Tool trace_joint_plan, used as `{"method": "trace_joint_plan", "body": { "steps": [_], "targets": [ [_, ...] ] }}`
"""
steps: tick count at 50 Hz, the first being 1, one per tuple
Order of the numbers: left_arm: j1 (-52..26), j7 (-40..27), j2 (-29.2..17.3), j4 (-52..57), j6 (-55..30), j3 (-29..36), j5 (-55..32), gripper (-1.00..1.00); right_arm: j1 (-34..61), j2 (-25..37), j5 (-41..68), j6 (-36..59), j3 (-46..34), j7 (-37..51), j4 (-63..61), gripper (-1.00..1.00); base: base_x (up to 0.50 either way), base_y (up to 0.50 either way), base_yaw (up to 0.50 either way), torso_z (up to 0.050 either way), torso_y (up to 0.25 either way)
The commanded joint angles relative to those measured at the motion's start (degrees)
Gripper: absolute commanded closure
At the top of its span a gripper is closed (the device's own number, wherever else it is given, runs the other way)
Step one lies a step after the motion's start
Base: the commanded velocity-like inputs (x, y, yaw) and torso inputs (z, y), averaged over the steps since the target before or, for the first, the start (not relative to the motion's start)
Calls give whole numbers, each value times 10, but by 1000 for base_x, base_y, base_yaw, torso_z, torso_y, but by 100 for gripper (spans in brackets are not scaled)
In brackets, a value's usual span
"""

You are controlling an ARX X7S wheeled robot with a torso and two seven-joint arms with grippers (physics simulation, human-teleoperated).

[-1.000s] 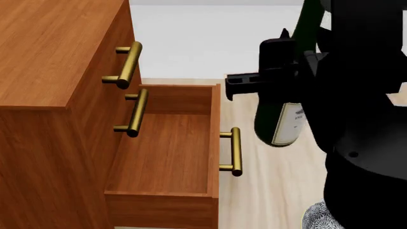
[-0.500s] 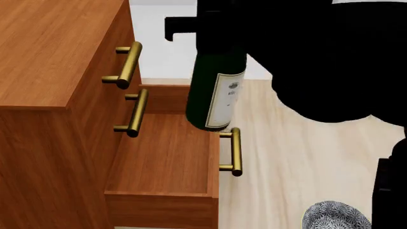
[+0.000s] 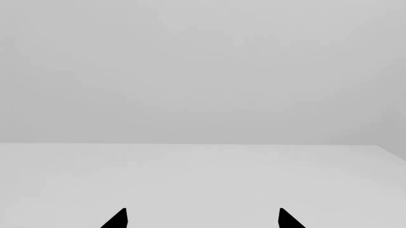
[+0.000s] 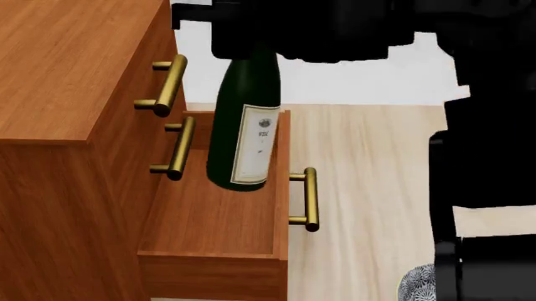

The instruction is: Put the wine bottle in the bottom drawer of the cabinet.

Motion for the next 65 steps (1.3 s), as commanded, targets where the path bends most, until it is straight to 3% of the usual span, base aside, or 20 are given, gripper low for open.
{"method": "trace_joint_plan", "body": {
  "steps": [1, 7, 15, 19, 31, 37, 46, 65],
  "targets": [
    [0, -1, 0, 3, -2, 1, 3, -100, 92, -49, -115, -38, -98, -188, 185, 100, 0, 0, 0, 0, 0],
    [2, 2, 1, 5, -1, -1, 0, -100, 140, -102, -194, -88, -193, -350, 335, 100, 0, 0, 0, 0, 0],
    [-1, 4, 0, 1, -1, 0, 2, -100, 131, -102, -95, -111, -305, -340, 344, 100, 0, 0, 0, 1, 1],
    [-9, -8, -4, -16, 2, 1, 9, -100, 121, -102, -80, -116, -324, -317, 345, 100, 0, 0, 0, 0, 0],
    [-37, 17, -10, -67, 34, 3, 15, -100, 118, -102, 194, -186, -618, -340, 331, 100, 0, 0, 0, 0, 0],
    [-38, 24, -9, -70, 37, 1, 14, -100, 119, -102, 275, -210, -709, -348, 322, 100, 0, 0, 0, 0, 2],
    [-40, 23, -10, -69, 36, 3, 17, -100, 118, -102, 299, -224, -739, -353, 315, 100, 0, 0, 0, 0, 0],
    [-48, 26, -11, -84, 44, 5, 25, -100, 108, -102, 270, -233, -717, -360, 284, 100, 0, 0, 0, 1, -19]
  ]
}}
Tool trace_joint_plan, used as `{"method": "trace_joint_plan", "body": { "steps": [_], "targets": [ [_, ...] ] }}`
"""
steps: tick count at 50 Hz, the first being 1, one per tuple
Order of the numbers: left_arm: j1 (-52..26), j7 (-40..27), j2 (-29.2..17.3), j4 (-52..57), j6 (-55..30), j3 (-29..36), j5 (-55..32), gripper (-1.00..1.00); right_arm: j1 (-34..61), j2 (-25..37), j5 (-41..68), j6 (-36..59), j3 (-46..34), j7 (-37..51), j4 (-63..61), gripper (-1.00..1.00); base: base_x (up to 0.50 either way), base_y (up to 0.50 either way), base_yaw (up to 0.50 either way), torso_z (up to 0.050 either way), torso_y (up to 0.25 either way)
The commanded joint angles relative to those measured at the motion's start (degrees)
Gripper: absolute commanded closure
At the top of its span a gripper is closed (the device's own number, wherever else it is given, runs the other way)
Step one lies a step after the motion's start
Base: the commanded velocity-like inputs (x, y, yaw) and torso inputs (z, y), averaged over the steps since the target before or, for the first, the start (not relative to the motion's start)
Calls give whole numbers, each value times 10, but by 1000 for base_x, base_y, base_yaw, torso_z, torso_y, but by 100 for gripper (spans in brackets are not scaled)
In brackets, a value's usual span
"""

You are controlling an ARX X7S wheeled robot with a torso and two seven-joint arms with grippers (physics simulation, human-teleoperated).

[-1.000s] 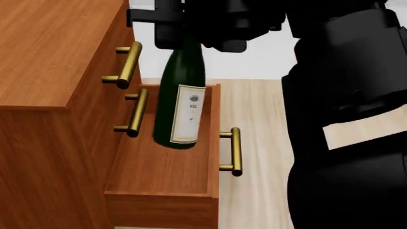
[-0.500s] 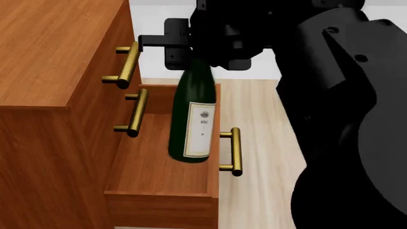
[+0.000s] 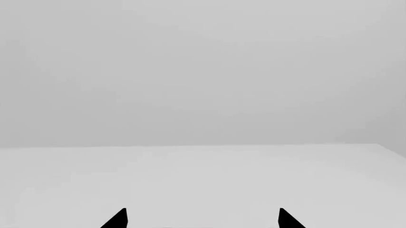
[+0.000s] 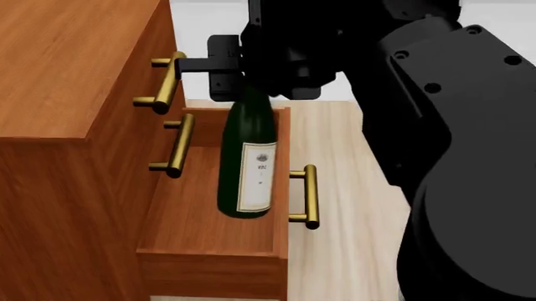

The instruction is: Put the wine bottle in the bottom drawer of the cabinet.

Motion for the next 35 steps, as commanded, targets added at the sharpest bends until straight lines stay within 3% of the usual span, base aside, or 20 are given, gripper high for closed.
{"method": "trace_joint_plan", "body": {
  "steps": [1, 35],
  "targets": [
    [-9, 8, -2, -19, 10, 0, 3, -100, -1, 0, -13, -9, 11, -10, -17, 100, 0, 0, 0, 0, -113],
    [-18, 16, -4, -35, 16, -3, 11, -100, 35, 0, -43, -16, 28, 3, -57, 100, 0, 0, 0, 0, -115]
  ]
}}
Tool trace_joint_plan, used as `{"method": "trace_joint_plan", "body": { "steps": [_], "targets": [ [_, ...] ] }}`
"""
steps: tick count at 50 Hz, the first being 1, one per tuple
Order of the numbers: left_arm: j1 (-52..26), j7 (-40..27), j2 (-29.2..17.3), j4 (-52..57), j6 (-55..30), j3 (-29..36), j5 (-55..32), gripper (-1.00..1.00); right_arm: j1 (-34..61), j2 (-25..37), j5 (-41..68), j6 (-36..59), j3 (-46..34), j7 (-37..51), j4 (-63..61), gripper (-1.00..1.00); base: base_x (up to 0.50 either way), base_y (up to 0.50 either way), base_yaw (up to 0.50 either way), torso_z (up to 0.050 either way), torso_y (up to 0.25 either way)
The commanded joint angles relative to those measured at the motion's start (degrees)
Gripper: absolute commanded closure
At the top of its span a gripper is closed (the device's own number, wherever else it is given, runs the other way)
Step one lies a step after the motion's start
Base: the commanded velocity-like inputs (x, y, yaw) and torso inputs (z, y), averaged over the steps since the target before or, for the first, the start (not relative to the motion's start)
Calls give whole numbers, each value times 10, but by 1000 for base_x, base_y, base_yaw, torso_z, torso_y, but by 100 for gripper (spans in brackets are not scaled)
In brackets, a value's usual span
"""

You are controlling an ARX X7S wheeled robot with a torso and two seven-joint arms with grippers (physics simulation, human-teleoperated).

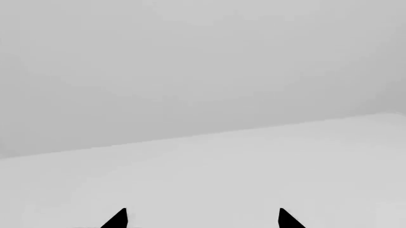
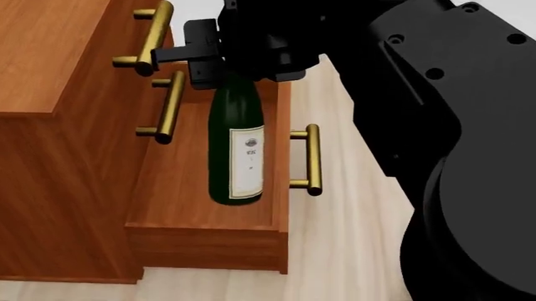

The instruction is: Put the wine bottle in the bottom drawer of the cabinet.

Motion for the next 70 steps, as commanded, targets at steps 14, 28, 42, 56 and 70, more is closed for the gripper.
{"method": "trace_joint_plan", "body": {
  "steps": [14, 28, 42, 56, 70],
  "targets": [
    [-1, 0, 1, -3, 1, -3, 5, -100, -3, 0, -32, -12, 15, -19, -2, 100, -1, 0, 0, 0, -111],
    [-2, 2, 1, -1, -2, -4, 8, -100, 2, 0, -45, -19, 19, -16, -11, 100, -1, 0, 0, 0, -108],
    [-3, 6, 1, -2, -1, -7, 8, -100, 8, 0, -57, -27, 23, -14, -26, 100, -1, 0, 0, 0, -104],
    [5, 3, 4, 17, -11, -10, 7, -100, -3, 0, -71, -32, 23, -25, -14, 100, -1, 0, 0, 0, -102],
    [-12, 14, -1, -19, 9, -12, 12, -100, -42, 0, -81, -43, 17, -30, 24, 100, -2, 0, -1, 0, -95]
  ]
}}
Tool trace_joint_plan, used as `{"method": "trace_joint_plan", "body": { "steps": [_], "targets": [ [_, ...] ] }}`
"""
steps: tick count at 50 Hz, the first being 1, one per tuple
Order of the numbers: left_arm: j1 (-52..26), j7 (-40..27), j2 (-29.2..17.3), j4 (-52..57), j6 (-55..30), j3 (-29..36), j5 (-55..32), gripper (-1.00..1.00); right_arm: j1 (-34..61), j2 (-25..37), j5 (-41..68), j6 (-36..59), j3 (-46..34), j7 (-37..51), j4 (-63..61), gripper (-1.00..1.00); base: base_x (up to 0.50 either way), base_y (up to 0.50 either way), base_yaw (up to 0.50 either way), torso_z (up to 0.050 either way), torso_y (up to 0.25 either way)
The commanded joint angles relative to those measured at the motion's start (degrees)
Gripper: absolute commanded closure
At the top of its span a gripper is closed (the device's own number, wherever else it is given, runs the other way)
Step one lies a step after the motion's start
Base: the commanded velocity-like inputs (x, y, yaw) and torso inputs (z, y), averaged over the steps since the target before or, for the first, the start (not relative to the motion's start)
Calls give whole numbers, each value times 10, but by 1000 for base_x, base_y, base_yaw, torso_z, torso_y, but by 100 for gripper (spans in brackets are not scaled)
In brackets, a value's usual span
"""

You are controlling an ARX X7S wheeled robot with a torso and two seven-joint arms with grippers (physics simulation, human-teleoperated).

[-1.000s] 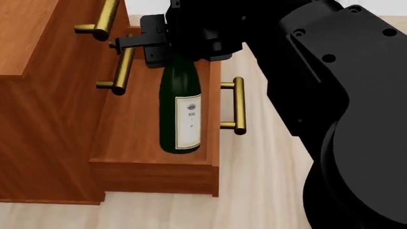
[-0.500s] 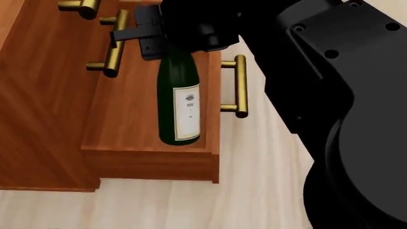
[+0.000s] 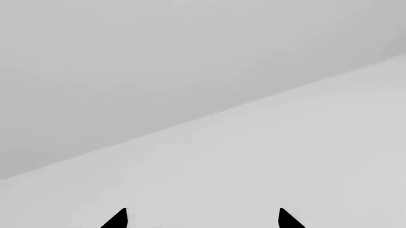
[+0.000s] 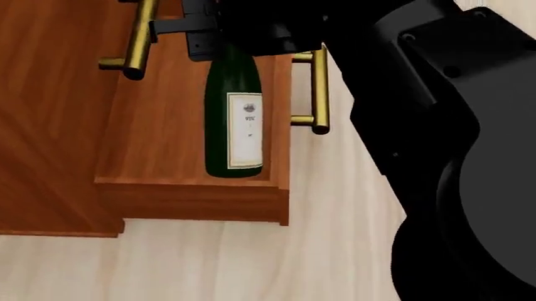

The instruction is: Put the wine bottle in the bottom drawer of the cabinet.

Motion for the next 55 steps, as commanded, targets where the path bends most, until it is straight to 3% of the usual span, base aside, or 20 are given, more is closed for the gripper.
{"method": "trace_joint_plan", "body": {
  "steps": [1, 37, 53, 54, 55],
  "targets": [
    [-2, 1, 0, -4, 2, -2, 2, -100, -39, 0, 13, 0, -57, -4, 19, 100, 0, 0, 0, 0, -88],
    [20, -11, 7, 43, -25, -7, 1, -100, -88, 0, 9, -13, -63, -25, 40, 100, -3, -1, -2, 0, -85],
    [-7, 2, -2, -14, 4, -7, 11, -100, -88, 0, 18, -1, -74, -3, 50, 100, 5, 4, 4, 0, -42],
    [-9, 3, -2, -17, 5, -6, 12, -100, -87, 0, 20, -1, -72, 3, 52, -100, 0, 0, 0, 0, -11],
    [-9, 3, -2, -18, 6, -7, 12, -100, -85, 0, 31, 1, -70, 9, 56, -100, 0, 3, 3, 0, -14]
  ]
}}
